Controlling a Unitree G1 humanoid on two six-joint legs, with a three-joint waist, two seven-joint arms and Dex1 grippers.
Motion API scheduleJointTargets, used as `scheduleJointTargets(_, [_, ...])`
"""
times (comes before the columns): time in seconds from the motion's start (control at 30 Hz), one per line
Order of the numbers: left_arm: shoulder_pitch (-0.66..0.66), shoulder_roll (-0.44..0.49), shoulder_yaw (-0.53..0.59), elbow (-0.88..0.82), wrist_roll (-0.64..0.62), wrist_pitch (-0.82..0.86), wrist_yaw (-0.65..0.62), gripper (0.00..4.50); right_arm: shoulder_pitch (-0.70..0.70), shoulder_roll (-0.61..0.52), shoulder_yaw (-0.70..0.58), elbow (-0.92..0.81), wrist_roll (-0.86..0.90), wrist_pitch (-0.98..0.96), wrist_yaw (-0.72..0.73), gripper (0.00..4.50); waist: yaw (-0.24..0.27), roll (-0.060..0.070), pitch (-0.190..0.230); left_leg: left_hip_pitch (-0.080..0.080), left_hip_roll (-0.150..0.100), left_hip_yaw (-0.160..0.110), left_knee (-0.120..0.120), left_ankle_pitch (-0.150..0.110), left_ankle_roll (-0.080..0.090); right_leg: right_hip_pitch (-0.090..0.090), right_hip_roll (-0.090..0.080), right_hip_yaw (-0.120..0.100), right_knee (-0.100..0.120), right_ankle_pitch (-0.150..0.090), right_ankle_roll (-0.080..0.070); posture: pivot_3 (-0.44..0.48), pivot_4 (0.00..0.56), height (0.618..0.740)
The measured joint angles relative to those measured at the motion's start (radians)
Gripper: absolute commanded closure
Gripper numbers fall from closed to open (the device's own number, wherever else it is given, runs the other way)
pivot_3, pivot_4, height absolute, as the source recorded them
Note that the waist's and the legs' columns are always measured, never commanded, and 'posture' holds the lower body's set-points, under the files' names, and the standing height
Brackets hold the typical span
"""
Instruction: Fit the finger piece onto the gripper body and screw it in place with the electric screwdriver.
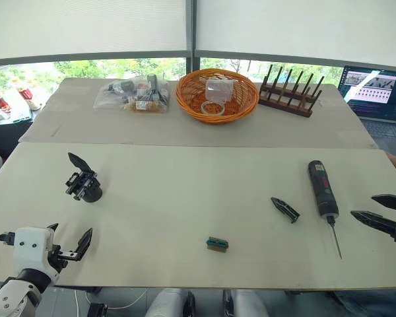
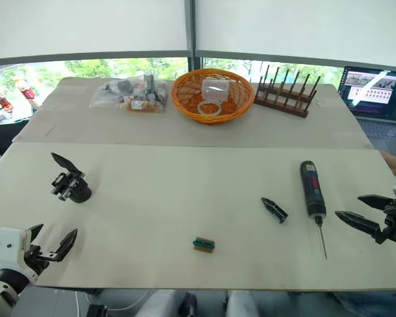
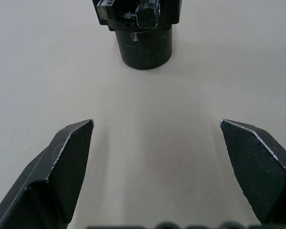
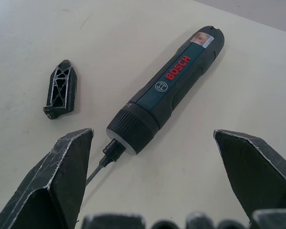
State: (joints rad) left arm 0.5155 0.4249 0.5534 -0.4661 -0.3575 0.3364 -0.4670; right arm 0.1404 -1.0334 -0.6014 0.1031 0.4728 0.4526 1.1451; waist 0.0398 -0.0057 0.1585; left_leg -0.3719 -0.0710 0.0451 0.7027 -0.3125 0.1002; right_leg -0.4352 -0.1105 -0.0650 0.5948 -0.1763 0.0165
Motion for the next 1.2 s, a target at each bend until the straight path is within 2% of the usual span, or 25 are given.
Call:
scheduleJointTargets(0.17, [-0.042,0.001,-0.007,0.032,0.000,-0.001,0.001,0.00,-0.039,0.000,0.011,-0.054,0.004,0.002,0.000,0.03,-0.001,0.002,-0.001,0.000,0.000,0.000,0.000,0.000,0.000,0.000,0.000,0.000,0.000,0.000,0.000,0.000,0.150,0.740])
scheduleJointTargets(0.4, [-0.160,0.043,-0.021,0.129,0.003,-0.002,-0.006,0.00,-0.128,0.000,0.101,-0.319,0.135,0.116,0.012,0.03,0.000,0.002,-0.001,-0.001,0.000,0.000,0.000,0.001,-0.002,-0.002,0.001,0.000,0.001,0.001,0.000,0.000,0.150,0.740])
scheduleJointTargets(0.53, [-0.234,0.068,-0.054,0.211,0.021,-0.019,-0.019,0.00,-0.223,-0.012,0.181,-0.459,0.245,0.201,0.029,0.03,0.001,0.001,-0.001,-0.002,0.000,0.000,0.000,0.000,-0.001,-0.002,0.000,-0.001,0.000,0.002,0.001,0.000,0.150,0.740])
scheduleJointTargets(0.77, [-0.384,0.097,-0.103,0.365,0.049,-0.081,-0.032,0.00,-0.390,0.005,0.324,-0.568,0.339,0.269,0.001,0.03,0.003,0.000,-0.001,-0.003,-0.001,0.000,0.000,0.000,-0.001,-0.003,0.000,-0.002,0.000,0.003,0.001,0.000,0.150,0.740])
scheduleJointTargets(1.03, [-0.518,0.100,-0.174,0.517,0.099,-0.142,-0.033,0.00,-0.432,0.053,0.423,-0.615,0.357,0.282,-0.053,0.03,0.001,0.000,-0.001,-0.004,-0.001,0.000,0.001,0.000,-0.002,-0.003,0.000,-0.003,0.000,0.003,0.002,0.000,0.150,0.740])
scheduleJointTargets(1.13, [-0.538,0.100,-0.181,0.548,0.108,-0.166,-0.033,0.79,-0.431,0.058,0.424,-0.622,0.357,0.282,-0.073,0.00,-0.001,0.000,-0.001,-0.004,-0.002,0.000,0.001,0.000,-0.003,-0.003,0.000,-0.003,0.000,0.003,0.002,0.000,0.150,0.740])
scheduleJointTargets(1.2, [-0.533,0.092,-0.185,0.550,0.116,-0.185,-0.024,1.82,-0.425,0.061,0.424,-0.624,0.357,0.282,-0.082,0.00,-0.002,0.000,-0.001,-0.003,-0.002,0.000,0.001,0.000,-0.003,-0.003,0.001,-0.004,0.000,0.004,0.002,0.000,0.150,0.740])
